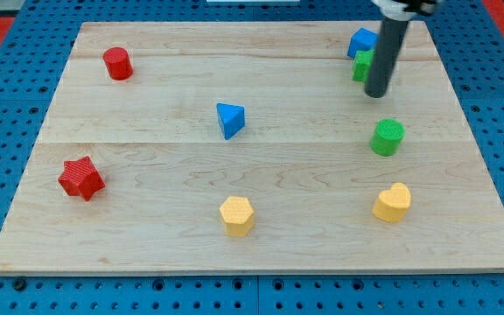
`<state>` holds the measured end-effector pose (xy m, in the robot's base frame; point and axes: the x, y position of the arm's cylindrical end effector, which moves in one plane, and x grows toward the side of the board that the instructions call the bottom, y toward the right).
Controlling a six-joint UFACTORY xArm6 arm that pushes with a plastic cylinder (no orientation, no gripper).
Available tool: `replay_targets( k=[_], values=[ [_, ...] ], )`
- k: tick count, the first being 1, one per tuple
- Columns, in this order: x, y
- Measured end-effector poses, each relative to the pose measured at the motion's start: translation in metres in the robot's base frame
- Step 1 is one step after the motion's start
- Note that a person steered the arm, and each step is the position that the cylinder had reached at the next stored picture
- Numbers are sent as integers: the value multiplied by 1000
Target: Move the green circle to the bottom of the green star
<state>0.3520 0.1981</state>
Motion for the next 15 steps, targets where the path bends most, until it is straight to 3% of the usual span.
replay_targets(
  k=[1, 2, 3, 5, 7, 9, 11, 14, 15],
  values=[
    [9, 68],
    [79, 72],
    [116, 11],
    [81, -36],
    [83, -56],
    [47, -65],
    [42, -88],
    [12, -61],
    [53, -23]
  ],
)
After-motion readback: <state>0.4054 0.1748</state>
